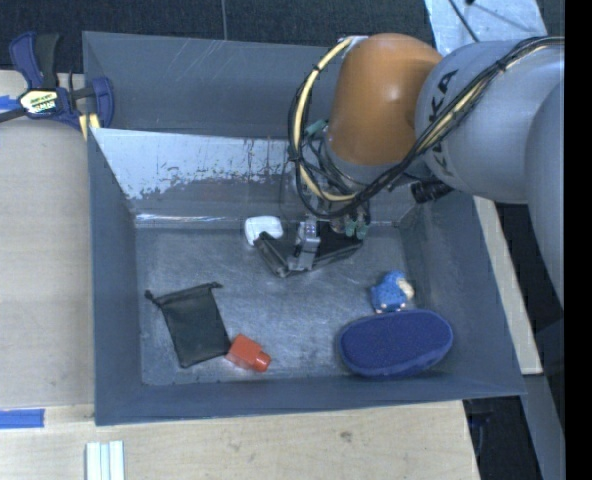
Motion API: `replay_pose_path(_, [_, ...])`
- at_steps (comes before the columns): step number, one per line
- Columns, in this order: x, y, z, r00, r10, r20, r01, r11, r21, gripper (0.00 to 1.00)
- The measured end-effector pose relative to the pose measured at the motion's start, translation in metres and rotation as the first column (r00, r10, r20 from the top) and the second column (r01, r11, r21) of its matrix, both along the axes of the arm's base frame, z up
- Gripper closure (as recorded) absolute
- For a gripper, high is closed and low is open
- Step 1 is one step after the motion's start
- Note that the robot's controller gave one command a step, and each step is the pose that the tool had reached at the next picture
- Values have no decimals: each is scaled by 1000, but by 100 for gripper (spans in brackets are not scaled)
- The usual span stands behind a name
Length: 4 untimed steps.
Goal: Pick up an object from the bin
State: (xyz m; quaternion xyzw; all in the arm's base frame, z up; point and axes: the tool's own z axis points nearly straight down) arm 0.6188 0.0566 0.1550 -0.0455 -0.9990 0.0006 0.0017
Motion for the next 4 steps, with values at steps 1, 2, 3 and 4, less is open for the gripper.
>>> replay_pose_path(1, [7,6,-79,997,76,-7,-76,997,5,0])
replay_pose_path(2, [7,5,-75,997,74,-8,-74,997,3,100])
replay_pose_path(3, [3,11,11,994,105,15,-105,994,1,100])
replay_pose_path(4, [2,11,5,995,104,7,-104,995,1,0])
